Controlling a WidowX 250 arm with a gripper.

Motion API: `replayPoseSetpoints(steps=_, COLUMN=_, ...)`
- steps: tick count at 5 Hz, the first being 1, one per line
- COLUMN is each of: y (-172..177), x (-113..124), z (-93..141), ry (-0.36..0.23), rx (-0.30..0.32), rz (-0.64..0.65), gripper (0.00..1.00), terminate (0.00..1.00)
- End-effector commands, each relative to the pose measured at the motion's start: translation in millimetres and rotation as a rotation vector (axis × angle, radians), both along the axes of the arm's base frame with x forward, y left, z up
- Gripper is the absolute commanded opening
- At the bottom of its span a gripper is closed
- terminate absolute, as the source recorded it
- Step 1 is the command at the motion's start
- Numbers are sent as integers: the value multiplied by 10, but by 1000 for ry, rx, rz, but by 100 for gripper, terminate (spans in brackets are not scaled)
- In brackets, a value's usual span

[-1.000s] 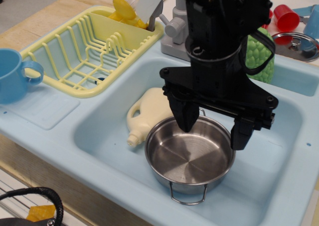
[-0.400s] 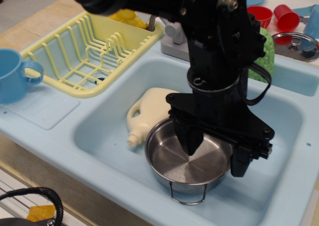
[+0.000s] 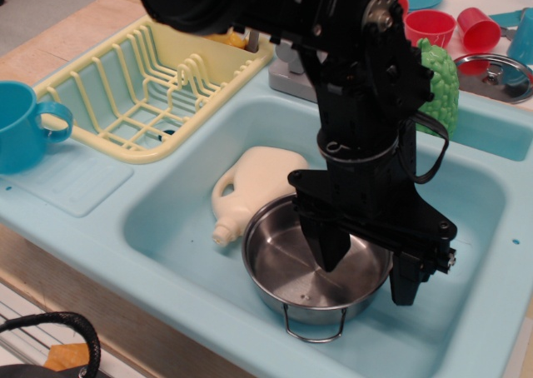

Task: Put pot or pan from sink into drying rack

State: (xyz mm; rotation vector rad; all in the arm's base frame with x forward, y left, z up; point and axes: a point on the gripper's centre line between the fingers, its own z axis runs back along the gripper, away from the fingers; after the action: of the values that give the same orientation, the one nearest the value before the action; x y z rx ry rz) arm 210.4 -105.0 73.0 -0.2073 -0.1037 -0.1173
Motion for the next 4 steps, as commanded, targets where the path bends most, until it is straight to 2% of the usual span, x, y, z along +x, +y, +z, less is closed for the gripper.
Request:
replayPoseSetpoints(steps=1, y=52, x=44, z=-79, ry=-22, rx=-30, rz=33, gripper=0, terminate=0)
replayPoseSetpoints(steps=3, y=17, x=8, z=13, ry=-41, rx=22, rz=48, gripper=0, terminate=0)
replayPoseSetpoints(steps=4, y=-32, x=-11, z=161, ry=-98, rx=81, rz=34, gripper=0, terminate=0)
